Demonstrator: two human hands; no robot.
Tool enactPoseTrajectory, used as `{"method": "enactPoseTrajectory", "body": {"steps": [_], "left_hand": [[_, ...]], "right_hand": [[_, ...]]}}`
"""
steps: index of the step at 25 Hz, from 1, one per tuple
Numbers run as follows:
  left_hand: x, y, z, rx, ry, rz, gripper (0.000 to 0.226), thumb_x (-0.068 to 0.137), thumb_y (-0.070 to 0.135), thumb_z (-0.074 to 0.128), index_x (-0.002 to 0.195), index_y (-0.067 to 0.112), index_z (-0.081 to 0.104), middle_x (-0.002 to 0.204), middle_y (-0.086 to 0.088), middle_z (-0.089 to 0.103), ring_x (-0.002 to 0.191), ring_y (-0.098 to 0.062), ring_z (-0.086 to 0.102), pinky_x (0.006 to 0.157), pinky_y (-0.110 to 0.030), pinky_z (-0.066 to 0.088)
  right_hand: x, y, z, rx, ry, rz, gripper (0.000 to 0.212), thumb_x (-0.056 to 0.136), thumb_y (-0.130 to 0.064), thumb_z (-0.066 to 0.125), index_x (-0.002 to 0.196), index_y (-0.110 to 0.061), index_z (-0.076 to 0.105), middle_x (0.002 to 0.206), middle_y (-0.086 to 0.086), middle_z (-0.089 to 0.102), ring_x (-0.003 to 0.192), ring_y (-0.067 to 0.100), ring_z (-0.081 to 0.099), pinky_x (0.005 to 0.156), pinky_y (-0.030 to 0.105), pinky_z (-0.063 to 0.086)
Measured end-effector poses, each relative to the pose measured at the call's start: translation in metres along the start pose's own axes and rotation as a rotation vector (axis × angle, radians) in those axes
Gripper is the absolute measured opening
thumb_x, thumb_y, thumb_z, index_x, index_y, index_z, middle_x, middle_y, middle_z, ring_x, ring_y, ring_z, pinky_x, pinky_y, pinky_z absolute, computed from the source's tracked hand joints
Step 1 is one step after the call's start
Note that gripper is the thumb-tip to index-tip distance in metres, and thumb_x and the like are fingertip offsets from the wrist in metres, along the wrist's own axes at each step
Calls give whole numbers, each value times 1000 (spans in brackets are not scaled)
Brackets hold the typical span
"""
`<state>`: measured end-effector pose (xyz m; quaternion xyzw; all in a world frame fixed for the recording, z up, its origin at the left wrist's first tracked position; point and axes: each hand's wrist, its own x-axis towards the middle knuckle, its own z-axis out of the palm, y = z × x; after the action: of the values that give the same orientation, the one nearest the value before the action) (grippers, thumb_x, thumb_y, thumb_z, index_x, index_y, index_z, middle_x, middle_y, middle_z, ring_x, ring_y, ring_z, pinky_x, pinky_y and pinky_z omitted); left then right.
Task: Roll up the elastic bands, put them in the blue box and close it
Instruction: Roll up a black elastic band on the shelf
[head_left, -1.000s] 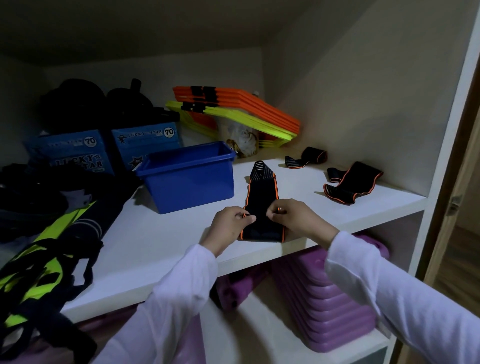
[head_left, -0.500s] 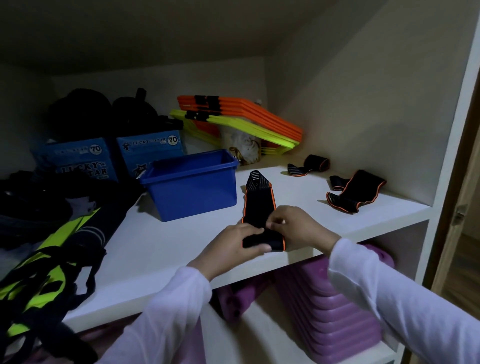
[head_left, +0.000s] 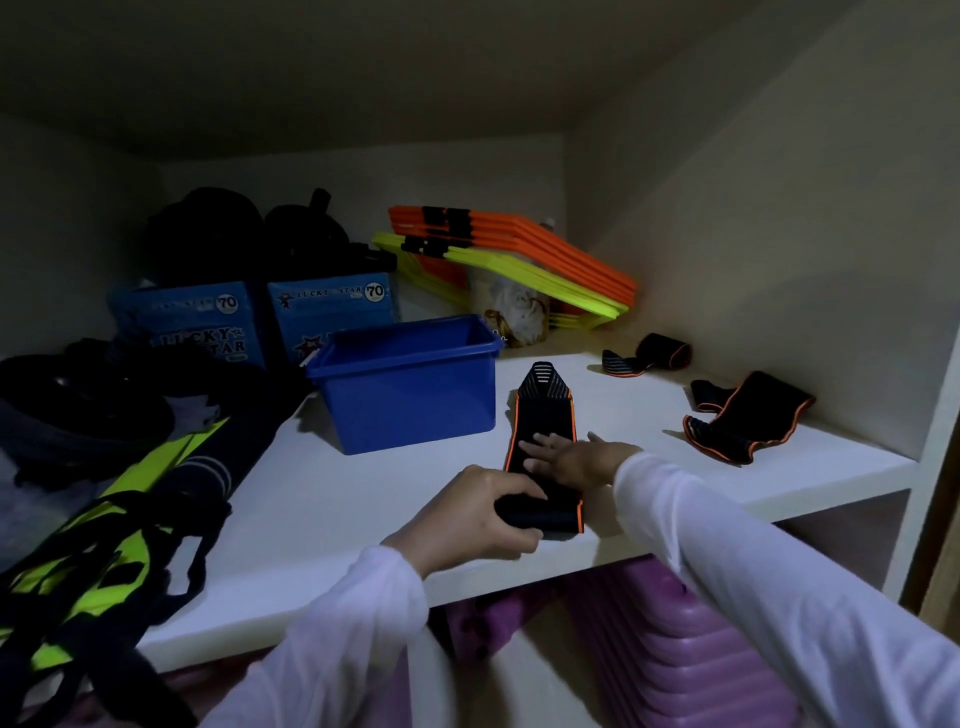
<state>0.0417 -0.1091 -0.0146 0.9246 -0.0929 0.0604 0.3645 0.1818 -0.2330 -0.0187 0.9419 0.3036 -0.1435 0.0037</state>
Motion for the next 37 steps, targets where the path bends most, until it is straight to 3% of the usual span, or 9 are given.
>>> {"method": "enactPoseTrajectory", "body": {"steps": [6, 13, 19, 21, 24, 28, 30, 33, 37], "left_hand": [[-7, -2, -8, -104, -45, -57, 29, 68, 9, 67, 94, 21, 72, 70, -1, 63, 59, -15, 59, 59, -27, 53], [-11, -1, -19, -19, -59, -89, 30, 68, 11, 67, 93, 25, 73, 70, 4, 65, 59, -10, 58, 60, -22, 50], [-7, -2, -17, 6, -69, -119, 35, 68, 18, 70, 102, 25, 71, 90, -5, 74, 73, -17, 69, 69, -22, 54], [-13, -2, -16, -45, -75, -128, 34, 69, 16, 72, 102, 26, 71, 88, -7, 74, 69, -16, 68, 66, -20, 54], [-16, -1, -14, -104, -69, -124, 29, 69, 12, 75, 94, 27, 72, 82, -7, 70, 65, -11, 63, 63, -20, 53], [-13, -3, -15, -38, -40, -83, 19, 67, 19, 77, 85, 25, 73, 89, -12, 71, 77, -15, 62, 78, -35, 52], [-13, -2, -17, -63, -57, -78, 22, 67, 21, 78, 80, 38, 73, 95, -7, 74, 89, -18, 67, 88, -31, 51], [-12, -3, -18, -83, -75, -71, 29, 68, 21, 78, 83, 44, 71, 93, 4, 75, 91, -10, 68, 85, -22, 50], [-14, -5, -15, -253, -100, -75, 29, 71, 12, 76, 92, 32, 74, 81, 13, 73, 75, 3, 66, 71, -11, 50]], "right_hand": [[27, 9, -8, 5, 61, 104, 57, 98, -49, 13, 150, -28, 2, 160, -6, -2, 148, 14, -1, 118, 48, -6], [50, 23, -9, 72, 89, 168, 59, 98, -48, 14, 150, -24, 3, 160, -5, -3, 148, 13, -2, 118, 47, -3], [23, 21, -14, 213, 249, -1, 54, 101, -34, 25, 149, -13, 16, 160, 7, 9, 148, 21, 10, 118, 37, 11], [-14, 13, -24, 339, 409, -120, 46, 100, -26, 35, 142, -10, 37, 153, 9, 33, 139, 21, 34, 108, 26, 26], [-81, -8, -20, 617, 462, -310, 28, 94, -23, 50, 109, -7, 67, 114, 15, 68, 93, 12, 59, 80, 20, 40], [-130, -32, 17, 546, 381, -372, 34, 77, -38, 70, 105, -19, 68, 98, -5, 65, 91, 6, 58, 75, 13, 43], [-132, -32, 28, 464, 465, -344, 47, 74, -40, 73, 117, -24, 61, 104, -11, 57, 99, 4, 53, 73, 4, 37], [-127, -32, 38, 376, 551, -303, 48, 79, -34, 68, 125, -23, 55, 120, -7, 59, 104, 9, 55, 80, 12, 38], [-119, -28, 50, 426, 617, -252, 38, 85, -29, 62, 122, -21, 56, 117, -2, 64, 63, -7, 46, 65, 11, 36]]}}
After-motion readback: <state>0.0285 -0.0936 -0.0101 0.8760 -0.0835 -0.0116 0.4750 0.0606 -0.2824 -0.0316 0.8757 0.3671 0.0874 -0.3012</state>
